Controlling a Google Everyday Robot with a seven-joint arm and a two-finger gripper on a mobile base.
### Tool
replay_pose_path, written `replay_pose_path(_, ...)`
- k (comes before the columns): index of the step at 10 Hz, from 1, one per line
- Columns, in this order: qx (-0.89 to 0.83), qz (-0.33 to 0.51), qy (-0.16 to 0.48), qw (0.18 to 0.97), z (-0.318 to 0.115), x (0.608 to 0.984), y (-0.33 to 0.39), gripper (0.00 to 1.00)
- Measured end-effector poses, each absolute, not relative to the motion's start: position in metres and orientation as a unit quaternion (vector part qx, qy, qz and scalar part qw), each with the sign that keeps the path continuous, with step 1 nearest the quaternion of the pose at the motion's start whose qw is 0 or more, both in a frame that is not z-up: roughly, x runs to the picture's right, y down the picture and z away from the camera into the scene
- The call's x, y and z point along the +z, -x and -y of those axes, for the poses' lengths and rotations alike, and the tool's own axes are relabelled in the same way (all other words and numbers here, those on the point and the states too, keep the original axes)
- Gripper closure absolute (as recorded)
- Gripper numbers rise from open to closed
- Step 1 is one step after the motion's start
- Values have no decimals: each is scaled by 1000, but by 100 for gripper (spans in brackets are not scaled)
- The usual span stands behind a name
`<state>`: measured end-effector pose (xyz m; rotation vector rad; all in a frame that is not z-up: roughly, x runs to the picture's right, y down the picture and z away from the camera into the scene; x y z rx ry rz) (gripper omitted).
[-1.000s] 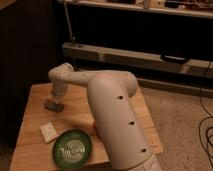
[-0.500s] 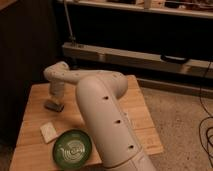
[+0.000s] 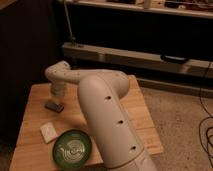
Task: Place the eraser on the white sponge
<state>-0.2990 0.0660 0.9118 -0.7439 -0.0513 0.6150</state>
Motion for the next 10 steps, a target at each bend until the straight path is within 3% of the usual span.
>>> replay_pose_path(10,275,65,368,886,-72,905,317,20)
